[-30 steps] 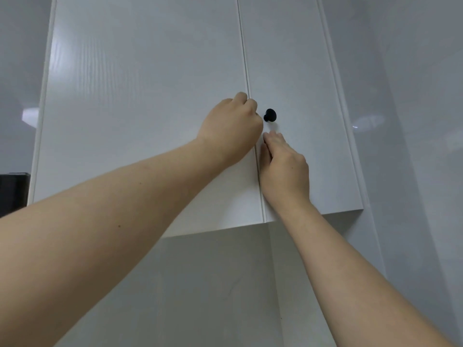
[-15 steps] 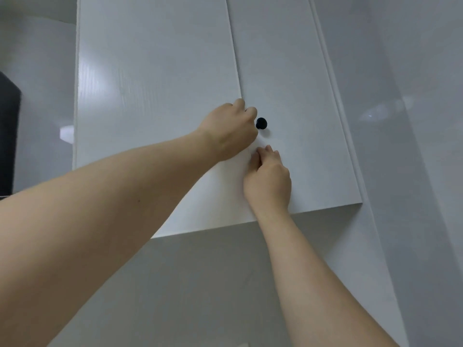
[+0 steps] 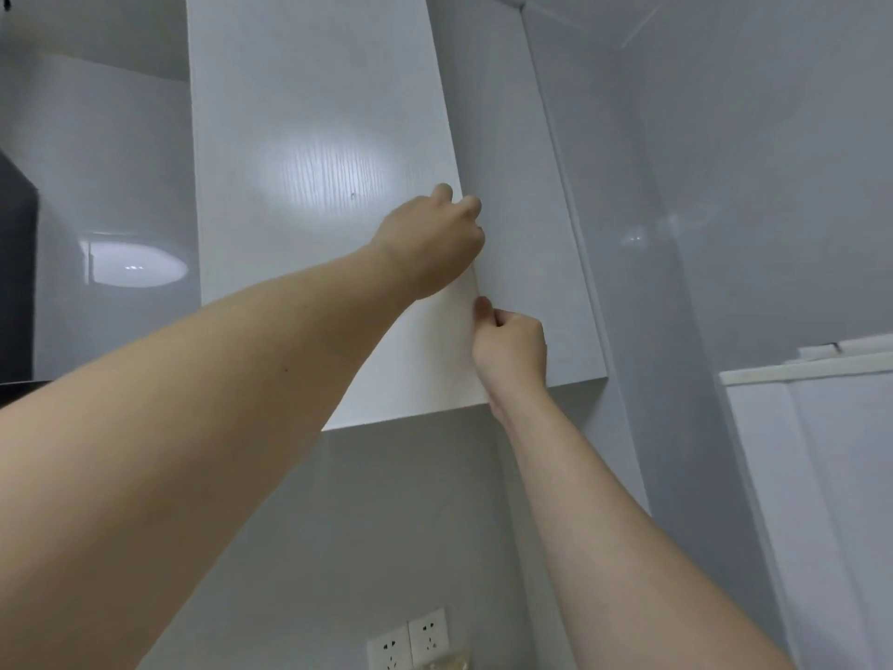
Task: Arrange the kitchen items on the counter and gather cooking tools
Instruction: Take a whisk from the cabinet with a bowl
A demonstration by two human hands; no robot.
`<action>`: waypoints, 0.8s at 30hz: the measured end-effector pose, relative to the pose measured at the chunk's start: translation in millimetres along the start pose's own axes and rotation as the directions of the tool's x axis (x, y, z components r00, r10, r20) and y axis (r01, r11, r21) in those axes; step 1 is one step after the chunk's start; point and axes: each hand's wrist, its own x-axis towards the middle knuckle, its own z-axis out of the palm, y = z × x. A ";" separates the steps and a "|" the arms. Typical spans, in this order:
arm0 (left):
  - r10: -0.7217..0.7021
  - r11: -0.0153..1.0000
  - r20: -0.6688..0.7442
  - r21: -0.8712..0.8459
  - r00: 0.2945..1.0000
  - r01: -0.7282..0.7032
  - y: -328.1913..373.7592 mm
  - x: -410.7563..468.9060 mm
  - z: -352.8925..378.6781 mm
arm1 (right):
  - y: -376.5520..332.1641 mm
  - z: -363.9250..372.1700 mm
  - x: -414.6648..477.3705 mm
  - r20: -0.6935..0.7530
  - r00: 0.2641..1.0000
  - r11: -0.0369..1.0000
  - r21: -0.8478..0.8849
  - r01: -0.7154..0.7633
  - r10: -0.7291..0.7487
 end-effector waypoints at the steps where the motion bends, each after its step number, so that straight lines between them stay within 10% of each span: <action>1: -0.011 1.000 0.002 -0.020 1.000 0.011 -1.5 -5.2 -8.2 | -5.0 -4.6 -7.3 0.007 1.000 1.000 -0.006 0.003 -0.003; 24: -0.270 0.934 -0.016 -0.246 0.963 0.258 -49.4 -90.1 -142.2 | -87.8 -44.8 -123.2 0.405 0.904 0.935 0.353 -0.021 -0.132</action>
